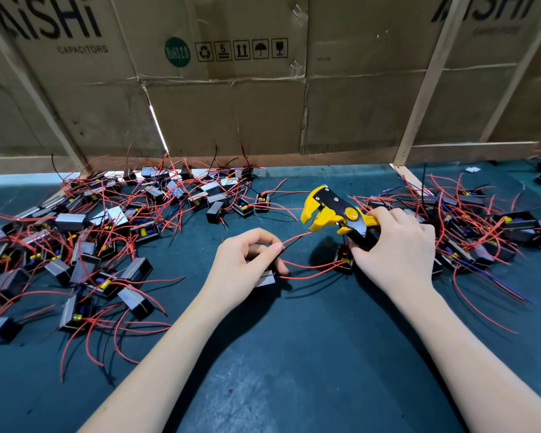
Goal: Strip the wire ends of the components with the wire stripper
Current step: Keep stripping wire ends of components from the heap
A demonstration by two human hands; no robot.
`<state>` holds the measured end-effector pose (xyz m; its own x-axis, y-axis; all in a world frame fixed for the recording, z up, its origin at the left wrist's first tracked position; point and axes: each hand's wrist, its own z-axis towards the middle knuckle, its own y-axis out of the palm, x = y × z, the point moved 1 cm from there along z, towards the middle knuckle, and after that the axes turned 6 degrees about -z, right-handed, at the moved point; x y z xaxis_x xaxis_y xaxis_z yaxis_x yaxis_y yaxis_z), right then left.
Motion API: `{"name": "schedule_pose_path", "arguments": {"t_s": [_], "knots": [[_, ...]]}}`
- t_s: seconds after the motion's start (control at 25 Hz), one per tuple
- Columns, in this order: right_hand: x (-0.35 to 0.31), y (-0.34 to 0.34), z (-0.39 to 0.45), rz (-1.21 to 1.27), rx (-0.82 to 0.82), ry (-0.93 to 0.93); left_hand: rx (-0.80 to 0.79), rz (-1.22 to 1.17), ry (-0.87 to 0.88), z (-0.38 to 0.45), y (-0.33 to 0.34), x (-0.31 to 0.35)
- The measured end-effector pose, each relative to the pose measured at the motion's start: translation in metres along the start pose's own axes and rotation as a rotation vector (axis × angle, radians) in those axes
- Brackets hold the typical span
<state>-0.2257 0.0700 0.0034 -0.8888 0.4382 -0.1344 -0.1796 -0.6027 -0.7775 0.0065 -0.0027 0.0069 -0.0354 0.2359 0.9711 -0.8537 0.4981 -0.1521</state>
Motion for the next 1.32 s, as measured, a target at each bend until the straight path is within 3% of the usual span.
{"name": "schedule_pose_path", "arguments": {"t_s": [1.32], "knots": [[-0.0003, -0.0005, 0.0001, -0.029, -0.026, 0.004, 0.001, 0.120, 0.042, -0.0039, 0.0027, -0.0008]]}}
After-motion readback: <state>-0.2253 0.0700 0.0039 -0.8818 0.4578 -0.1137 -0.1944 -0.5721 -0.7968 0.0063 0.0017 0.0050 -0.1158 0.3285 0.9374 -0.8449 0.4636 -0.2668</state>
